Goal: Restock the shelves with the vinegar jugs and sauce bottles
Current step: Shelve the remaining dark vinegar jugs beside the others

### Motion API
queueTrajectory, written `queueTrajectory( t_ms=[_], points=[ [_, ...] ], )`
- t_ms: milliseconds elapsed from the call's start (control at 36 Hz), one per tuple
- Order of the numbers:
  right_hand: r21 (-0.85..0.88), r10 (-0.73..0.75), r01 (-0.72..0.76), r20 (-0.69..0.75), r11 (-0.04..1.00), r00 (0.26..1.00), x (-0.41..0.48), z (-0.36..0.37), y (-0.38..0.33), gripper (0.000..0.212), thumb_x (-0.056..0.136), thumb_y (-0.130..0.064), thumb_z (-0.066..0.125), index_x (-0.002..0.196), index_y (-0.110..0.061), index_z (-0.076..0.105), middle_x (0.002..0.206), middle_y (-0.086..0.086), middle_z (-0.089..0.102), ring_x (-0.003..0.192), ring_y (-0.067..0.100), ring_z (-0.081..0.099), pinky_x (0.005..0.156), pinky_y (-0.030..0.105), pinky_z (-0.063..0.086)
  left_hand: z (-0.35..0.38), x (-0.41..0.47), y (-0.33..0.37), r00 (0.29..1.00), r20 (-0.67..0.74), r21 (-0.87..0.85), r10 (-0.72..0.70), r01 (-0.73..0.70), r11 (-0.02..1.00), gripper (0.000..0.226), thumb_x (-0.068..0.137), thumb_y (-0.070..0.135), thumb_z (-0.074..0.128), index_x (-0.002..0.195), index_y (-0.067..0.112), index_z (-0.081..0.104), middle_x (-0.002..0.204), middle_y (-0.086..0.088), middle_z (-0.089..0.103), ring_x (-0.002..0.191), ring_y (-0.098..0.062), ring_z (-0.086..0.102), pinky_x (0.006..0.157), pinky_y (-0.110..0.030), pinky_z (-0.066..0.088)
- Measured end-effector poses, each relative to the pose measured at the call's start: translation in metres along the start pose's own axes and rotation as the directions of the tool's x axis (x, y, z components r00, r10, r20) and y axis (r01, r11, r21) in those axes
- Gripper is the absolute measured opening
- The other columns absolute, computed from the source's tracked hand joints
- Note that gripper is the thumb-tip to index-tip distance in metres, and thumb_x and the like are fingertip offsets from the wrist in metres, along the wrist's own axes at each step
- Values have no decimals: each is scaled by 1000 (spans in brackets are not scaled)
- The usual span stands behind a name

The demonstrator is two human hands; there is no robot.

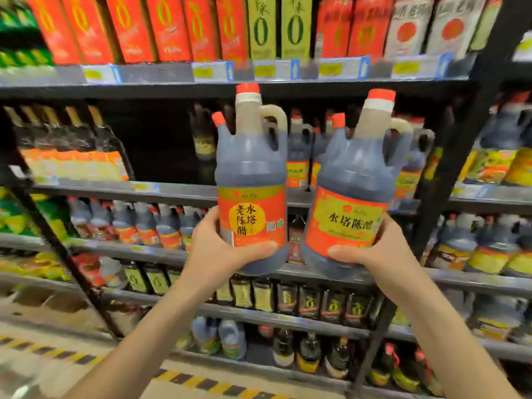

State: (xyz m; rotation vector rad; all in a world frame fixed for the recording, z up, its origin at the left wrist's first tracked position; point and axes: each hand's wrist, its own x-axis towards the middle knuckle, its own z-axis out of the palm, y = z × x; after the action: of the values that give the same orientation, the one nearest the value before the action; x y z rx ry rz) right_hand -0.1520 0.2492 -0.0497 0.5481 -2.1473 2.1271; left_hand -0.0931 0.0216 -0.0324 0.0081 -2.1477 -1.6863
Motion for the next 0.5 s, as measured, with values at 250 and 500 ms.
queueTrajectory(
  t_ms=[250,500],
  points=[
    [20,-55,54,83,998,995,72,61,18,96,21,-31,86,111,-7,59,87,-8,75,78,9,71,59,18,53,-46,48,-28,987,-154,45,54,-47,998,65,45,27,90,97,32,52,91,17,64,76,14,63,60,-5,48],
    [16,-118,117,121,993,986,152,103,36,95,21,-33,88,109,-15,58,93,-8,74,82,9,71,61,18,54,-81,126,-62,960,-252,114,121,-95,989,71,43,43,92,100,37,49,95,18,64,85,11,62,65,-6,49]
  ],
)
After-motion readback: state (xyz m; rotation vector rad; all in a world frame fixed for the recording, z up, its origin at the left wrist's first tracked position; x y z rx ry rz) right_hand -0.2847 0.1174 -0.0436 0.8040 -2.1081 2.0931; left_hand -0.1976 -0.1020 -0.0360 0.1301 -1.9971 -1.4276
